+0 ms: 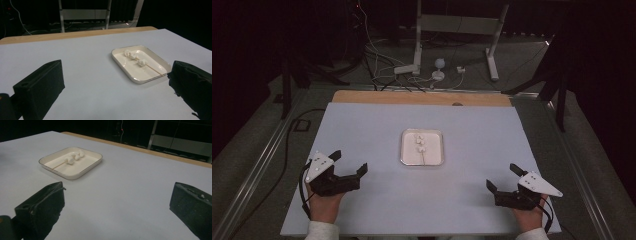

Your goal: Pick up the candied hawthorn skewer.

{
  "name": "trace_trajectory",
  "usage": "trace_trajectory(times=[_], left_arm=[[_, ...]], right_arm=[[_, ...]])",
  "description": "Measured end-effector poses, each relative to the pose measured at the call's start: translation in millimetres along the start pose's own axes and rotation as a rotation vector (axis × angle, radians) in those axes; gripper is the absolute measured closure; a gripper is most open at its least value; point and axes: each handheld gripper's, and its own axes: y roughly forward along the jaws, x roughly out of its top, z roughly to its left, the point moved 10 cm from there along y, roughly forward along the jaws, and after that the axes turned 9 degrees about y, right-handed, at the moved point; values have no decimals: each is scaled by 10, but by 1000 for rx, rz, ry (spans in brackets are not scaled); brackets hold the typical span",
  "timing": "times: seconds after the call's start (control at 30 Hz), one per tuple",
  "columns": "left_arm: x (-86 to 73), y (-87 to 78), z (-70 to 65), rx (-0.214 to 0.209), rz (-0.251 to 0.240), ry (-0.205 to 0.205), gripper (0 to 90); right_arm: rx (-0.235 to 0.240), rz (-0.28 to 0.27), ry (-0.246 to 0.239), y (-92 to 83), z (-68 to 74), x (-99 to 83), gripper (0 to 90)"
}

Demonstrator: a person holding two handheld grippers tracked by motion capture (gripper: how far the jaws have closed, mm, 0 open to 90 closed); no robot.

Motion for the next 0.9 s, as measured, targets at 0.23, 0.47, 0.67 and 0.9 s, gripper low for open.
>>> trace_trajectory(times=[0.23,0.47,0.67,0.9], left_arm=[[83,182,-105,-34,14,14,5],[143,419,-264,-72,38,40,5],[187,528,-326,-85,36,32,5],[198,682,-385,-97,55,23,5]], right_arm=[[0,2,2,4,-8,-4,0],[1,3,3,5,-8,-6,0],[1,4,3,3,-15,-5,0],[5,7,0,8,-4,-9,0]])
